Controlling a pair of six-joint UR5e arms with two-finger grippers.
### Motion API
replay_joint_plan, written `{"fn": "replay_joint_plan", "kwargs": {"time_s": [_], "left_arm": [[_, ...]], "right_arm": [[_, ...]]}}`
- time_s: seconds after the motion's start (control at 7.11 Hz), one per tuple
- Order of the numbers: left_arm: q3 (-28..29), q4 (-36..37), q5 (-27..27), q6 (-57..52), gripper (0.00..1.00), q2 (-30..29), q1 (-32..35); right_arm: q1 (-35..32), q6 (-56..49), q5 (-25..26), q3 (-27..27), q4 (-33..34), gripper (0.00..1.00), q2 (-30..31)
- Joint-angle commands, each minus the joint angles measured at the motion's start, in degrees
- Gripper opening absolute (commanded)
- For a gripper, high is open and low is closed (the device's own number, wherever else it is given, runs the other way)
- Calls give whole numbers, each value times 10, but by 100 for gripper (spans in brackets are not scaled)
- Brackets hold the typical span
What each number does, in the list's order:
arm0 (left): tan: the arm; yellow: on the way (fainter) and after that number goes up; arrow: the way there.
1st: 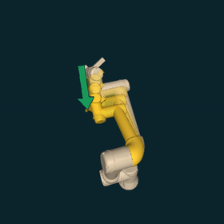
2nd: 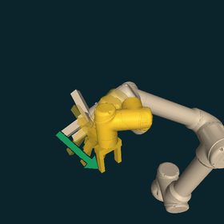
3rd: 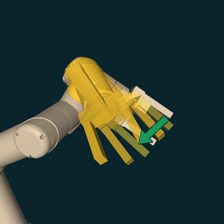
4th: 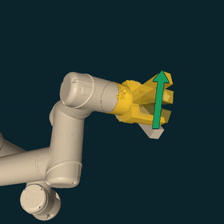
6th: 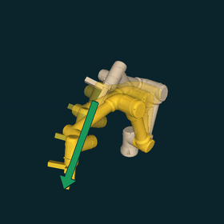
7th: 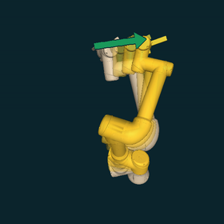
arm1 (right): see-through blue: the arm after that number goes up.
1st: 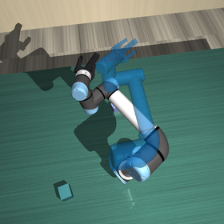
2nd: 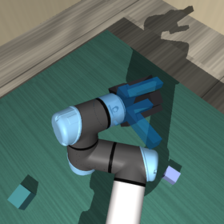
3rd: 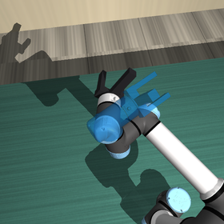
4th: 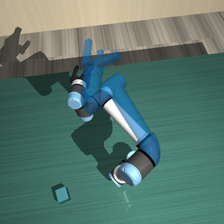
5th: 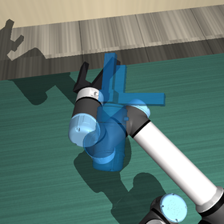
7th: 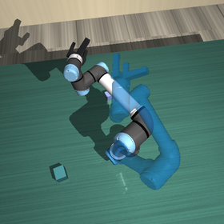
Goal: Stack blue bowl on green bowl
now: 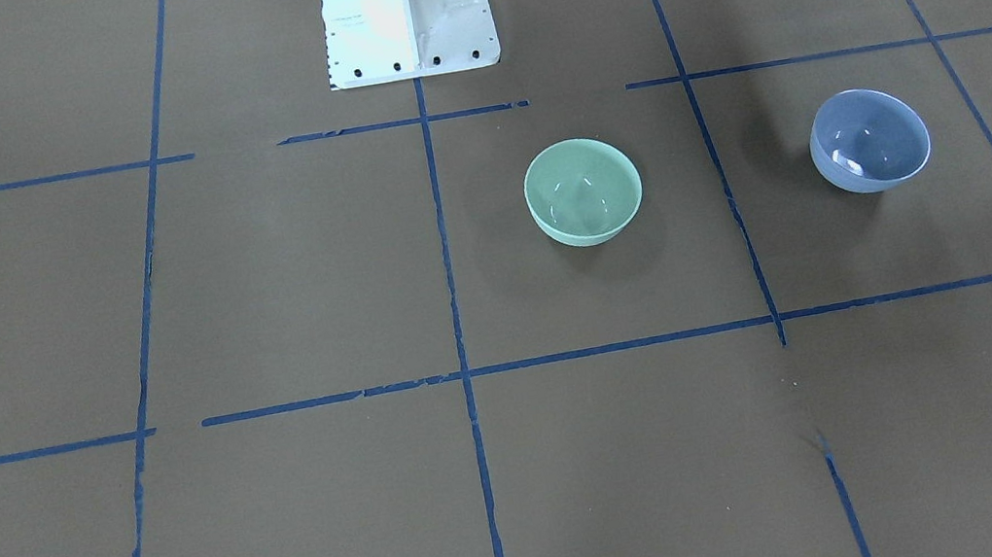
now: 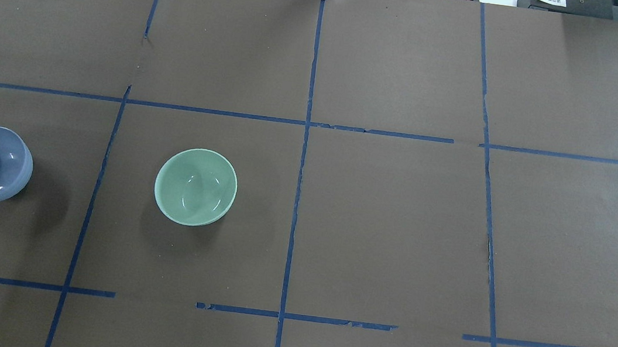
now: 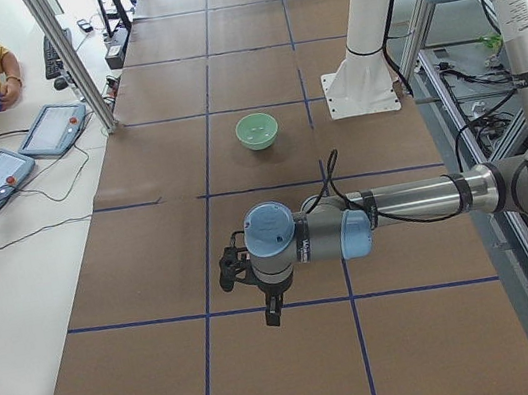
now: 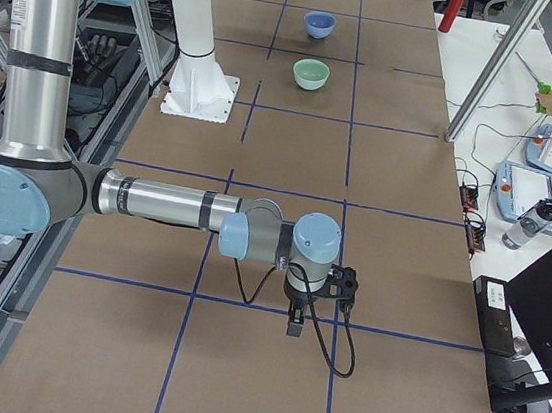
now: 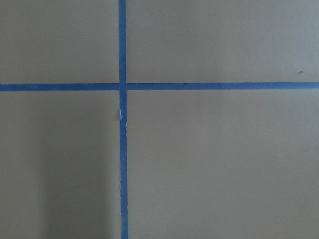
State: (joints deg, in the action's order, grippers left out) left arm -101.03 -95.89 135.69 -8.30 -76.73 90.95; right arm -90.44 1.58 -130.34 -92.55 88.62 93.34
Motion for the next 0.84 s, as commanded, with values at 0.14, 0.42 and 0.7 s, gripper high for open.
{"fn": "replay_joint_plan", "kwargs": {"time_s": [0.14, 0.42, 0.7], "left_arm": [[10, -30, 0, 4, 100, -4, -1], [6, -48, 0, 3, 100, -13, -2], [2, -97, -1, 92, 100, -14, -14]], "right_arm": [[0, 0, 0, 0, 0, 100, 0], [0, 0, 0, 0, 0, 100, 0], [0, 0, 0, 0, 0, 100, 0]]}}
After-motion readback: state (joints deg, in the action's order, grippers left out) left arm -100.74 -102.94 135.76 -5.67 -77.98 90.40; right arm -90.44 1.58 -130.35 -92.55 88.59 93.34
